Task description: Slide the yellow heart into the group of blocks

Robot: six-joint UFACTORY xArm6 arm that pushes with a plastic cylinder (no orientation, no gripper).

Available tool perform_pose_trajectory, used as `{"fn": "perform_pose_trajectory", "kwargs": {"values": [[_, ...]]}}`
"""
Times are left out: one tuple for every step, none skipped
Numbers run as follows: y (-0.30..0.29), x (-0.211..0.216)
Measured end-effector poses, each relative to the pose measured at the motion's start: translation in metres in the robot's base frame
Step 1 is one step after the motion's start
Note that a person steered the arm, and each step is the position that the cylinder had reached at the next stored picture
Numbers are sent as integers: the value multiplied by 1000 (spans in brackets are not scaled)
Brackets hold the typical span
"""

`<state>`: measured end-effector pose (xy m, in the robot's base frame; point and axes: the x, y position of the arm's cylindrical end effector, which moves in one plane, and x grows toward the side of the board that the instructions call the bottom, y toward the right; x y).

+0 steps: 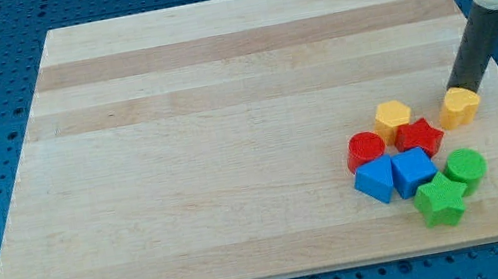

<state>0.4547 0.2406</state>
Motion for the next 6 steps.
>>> {"fn": "perform_pose_trajectory", "kwargs": {"values": [[3,9],[3,21],[3,32],[2,47],[2,50],[-1,50]]}}
